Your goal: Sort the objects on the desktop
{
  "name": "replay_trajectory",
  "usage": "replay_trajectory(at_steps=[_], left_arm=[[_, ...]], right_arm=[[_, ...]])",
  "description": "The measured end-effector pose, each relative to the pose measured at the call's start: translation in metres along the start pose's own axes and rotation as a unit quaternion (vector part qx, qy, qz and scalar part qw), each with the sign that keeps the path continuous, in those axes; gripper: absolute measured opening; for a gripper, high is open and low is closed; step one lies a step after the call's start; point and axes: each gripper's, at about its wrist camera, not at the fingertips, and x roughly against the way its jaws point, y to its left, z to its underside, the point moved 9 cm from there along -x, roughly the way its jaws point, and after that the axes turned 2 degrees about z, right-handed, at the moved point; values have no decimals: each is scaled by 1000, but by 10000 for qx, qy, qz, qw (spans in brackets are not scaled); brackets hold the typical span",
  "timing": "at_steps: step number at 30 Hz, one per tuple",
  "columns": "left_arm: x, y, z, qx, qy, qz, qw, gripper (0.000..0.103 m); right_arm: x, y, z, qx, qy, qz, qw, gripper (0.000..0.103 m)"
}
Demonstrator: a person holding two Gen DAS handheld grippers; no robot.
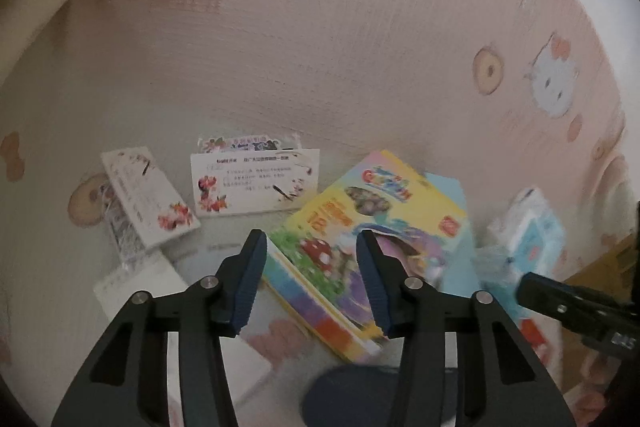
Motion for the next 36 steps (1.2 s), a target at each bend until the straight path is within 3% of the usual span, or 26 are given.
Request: replay_trajectory(at_steps=[3, 7, 10, 18, 22, 29, 33, 36], left_arm=[[-21, 12, -2, 44, 277, -23, 9996, 49], [-35, 28, -6, 756, 328, 358, 9960, 48], [-47, 31, -5, 1067, 461, 518, 9919, 34], [-60, 18, -8, 980, 541, 539, 9922, 30], [-60, 14, -3, 935, 635, 722, 9910, 30], [-59, -2, 1, 651, 788, 808, 9915, 30], [-61, -1, -2, 790, 900, 1031, 9874, 30], [-62, 2, -3, 1295, 998, 1440, 9760, 30]], right_arm=[[-14, -1, 2, 45, 106, 187, 9998, 24], [-27, -5, 7, -127, 170, 259, 9994, 24], [-36, -2, 10, -177, 247, 186, 9994, 24], [-65, 5, 17, 91, 565, 255, 9980, 25], [-75, 2, 24, 187, 719, 318, 9967, 25], [-85, 12, 15, 434, 660, 133, 9968, 25], [-92, 13, 10, 457, 667, 233, 9965, 26], [-95, 14, 8, 743, 717, 440, 9937, 28]])
